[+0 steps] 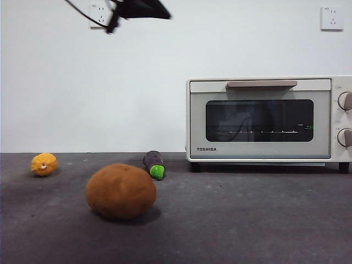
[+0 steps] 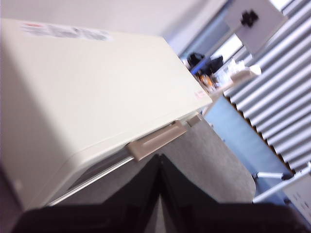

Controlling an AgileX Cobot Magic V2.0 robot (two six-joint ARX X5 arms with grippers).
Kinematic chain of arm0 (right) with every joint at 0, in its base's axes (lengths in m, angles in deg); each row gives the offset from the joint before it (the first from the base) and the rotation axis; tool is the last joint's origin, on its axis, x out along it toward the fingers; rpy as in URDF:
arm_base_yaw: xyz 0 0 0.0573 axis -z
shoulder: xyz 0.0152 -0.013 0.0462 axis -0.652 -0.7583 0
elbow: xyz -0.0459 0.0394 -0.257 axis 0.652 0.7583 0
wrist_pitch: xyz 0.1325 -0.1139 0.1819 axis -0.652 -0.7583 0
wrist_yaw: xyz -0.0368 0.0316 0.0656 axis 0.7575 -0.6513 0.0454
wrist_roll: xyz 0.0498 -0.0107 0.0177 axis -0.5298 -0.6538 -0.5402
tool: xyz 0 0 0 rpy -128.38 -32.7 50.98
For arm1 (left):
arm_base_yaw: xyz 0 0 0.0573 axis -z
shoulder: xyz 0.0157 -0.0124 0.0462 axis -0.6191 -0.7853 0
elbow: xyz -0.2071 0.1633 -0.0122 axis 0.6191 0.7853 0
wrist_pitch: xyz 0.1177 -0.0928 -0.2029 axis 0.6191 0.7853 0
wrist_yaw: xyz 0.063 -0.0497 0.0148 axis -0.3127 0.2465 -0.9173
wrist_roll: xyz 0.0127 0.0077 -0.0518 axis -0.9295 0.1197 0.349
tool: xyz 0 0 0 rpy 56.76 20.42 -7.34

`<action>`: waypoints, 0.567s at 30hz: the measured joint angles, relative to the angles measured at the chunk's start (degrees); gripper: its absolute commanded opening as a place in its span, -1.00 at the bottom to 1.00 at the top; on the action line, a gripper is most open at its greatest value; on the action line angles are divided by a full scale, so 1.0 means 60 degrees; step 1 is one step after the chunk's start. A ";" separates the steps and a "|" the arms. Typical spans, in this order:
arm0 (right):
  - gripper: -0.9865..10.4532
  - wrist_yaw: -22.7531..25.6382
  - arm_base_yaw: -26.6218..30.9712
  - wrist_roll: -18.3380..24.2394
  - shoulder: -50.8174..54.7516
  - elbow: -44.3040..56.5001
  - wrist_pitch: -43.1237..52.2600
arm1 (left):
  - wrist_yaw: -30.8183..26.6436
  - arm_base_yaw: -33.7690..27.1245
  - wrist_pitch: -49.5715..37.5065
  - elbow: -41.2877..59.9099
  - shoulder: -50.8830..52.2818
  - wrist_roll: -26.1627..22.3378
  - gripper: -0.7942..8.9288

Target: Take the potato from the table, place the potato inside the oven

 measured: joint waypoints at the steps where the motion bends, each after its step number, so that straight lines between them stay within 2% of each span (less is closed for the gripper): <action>1: -0.82 0.0135 0.0000 0.0069 -0.0011 -0.0011 -0.0036 | 0.0000 0.0135 0.0255 -0.0528 -0.0375 -0.0095 -0.85; 6: -0.82 0.0335 0.0000 0.0208 -0.0036 -0.0011 -0.0113 | -0.0058 0.0656 0.1293 -0.2951 -0.2018 -0.0408 -0.85; 10: -0.82 0.0335 0.0000 0.0277 -0.0036 -0.0011 -0.0113 | -0.0401 0.0965 0.1483 -0.4415 -0.3020 -0.0586 -0.85; 13: -0.83 0.0335 0.0000 0.0277 -0.0036 -0.0011 -0.0109 | -0.1122 0.1140 0.1479 -0.4885 -0.3421 -0.0685 -0.85; 17: -0.83 0.0335 0.0000 0.0277 -0.0069 -0.0011 -0.0106 | -0.1606 0.1304 0.1472 -0.4943 -0.3759 -0.0954 -0.85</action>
